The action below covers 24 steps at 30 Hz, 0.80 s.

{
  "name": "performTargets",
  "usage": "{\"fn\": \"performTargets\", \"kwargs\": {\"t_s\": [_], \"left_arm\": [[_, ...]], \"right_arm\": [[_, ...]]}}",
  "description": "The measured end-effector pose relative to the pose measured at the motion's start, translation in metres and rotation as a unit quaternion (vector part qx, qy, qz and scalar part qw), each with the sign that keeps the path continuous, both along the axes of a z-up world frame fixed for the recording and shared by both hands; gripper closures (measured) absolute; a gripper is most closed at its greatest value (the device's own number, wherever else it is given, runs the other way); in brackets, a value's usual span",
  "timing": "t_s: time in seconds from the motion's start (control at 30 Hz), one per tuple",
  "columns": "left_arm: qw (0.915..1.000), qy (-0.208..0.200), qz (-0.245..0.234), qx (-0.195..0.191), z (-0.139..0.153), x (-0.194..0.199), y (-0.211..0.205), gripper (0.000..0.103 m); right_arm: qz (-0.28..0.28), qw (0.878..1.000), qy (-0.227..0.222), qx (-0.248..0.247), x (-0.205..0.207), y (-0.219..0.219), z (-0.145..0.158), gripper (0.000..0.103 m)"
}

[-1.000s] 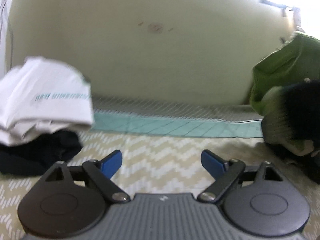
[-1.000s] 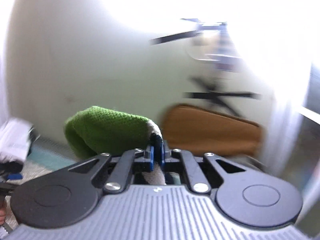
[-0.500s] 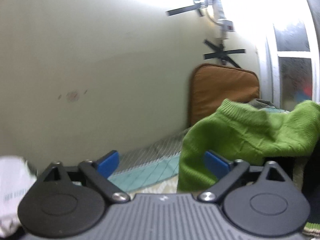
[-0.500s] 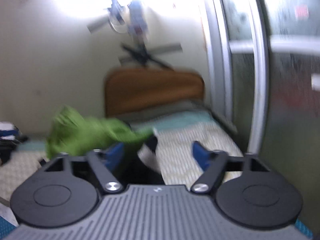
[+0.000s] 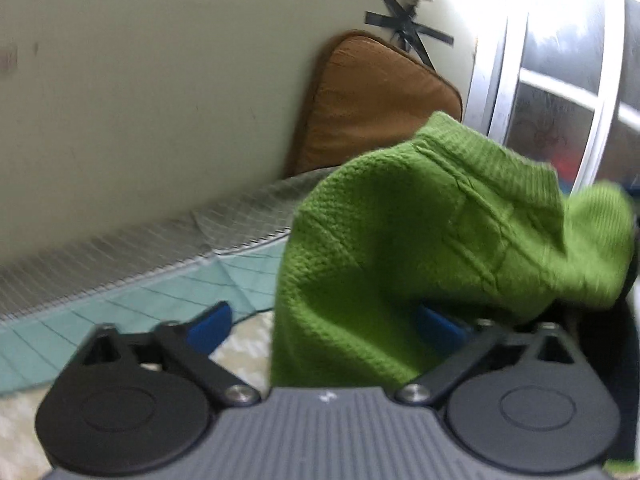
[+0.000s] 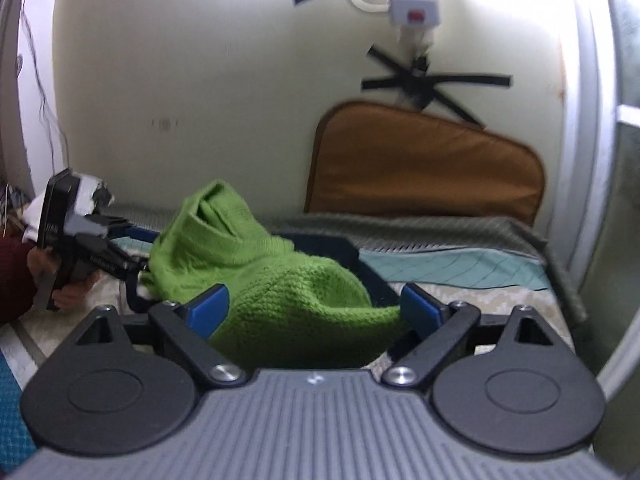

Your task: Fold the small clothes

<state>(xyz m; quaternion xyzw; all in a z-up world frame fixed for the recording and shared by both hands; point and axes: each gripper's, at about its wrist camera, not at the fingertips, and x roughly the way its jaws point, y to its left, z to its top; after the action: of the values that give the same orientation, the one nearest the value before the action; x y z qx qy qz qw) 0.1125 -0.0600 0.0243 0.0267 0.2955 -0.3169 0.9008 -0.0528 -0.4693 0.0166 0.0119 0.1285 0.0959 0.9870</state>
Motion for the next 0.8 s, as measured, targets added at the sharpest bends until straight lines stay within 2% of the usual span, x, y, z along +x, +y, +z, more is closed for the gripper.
{"fn": "performTargets", "kwargs": {"t_s": [0.03,0.07,0.1,0.13,0.17,0.3,0.4,0.47,0.53,0.63,0.73,0.8], "left_arm": [[1.0,0.005,0.002,-0.003,-0.001,0.0,-0.001,0.067],[0.9999,0.012,0.001,-0.008,-0.001,0.0,-0.001,0.084],[0.9998,0.011,0.001,-0.015,0.0,-0.002,0.001,0.091],[0.9998,0.001,0.003,-0.021,0.005,-0.009,0.002,0.093],[0.9995,-0.018,0.009,-0.025,0.011,-0.019,0.005,0.094],[0.9928,-0.1,0.031,-0.058,0.058,-0.06,0.019,0.094],[0.9827,-0.157,0.047,-0.087,0.108,-0.099,0.033,0.094],[0.9751,-0.192,0.059,-0.093,0.141,-0.125,0.037,0.094],[0.9618,-0.241,0.071,-0.107,0.172,-0.158,0.043,0.094],[0.9331,-0.321,0.102,-0.127,0.221,-0.215,0.058,0.094],[0.9077,-0.369,0.139,-0.145,0.264,-0.265,0.075,0.094],[0.8964,-0.388,0.161,-0.141,0.287,-0.29,0.083,0.094]], "right_arm": [[0.004,1.0,0.008,-0.001,0.004,0.002,-0.003,0.01],[0.009,1.0,0.016,0.001,0.005,0.005,-0.006,0.021],[0.009,1.0,0.022,-0.001,0.006,0.008,-0.008,0.06],[-0.001,1.0,0.028,-0.011,0.003,0.012,-0.008,0.081],[-0.019,0.999,0.025,-0.025,0.001,0.018,-0.008,0.093],[-0.061,0.997,-0.033,-0.046,-0.026,0.035,0.01,0.094],[-0.087,0.988,-0.109,-0.061,-0.062,0.049,0.048,0.094],[-0.099,0.978,-0.168,-0.072,-0.09,0.06,0.081,0.094],[-0.109,0.965,-0.223,-0.089,-0.116,0.073,0.11,0.094],[-0.122,0.941,-0.296,-0.111,-0.156,0.092,0.15,0.094],[-0.129,0.922,-0.34,-0.135,-0.187,0.106,0.183,0.094],[-0.126,0.915,-0.356,-0.145,-0.202,0.114,0.2,0.094]]}}
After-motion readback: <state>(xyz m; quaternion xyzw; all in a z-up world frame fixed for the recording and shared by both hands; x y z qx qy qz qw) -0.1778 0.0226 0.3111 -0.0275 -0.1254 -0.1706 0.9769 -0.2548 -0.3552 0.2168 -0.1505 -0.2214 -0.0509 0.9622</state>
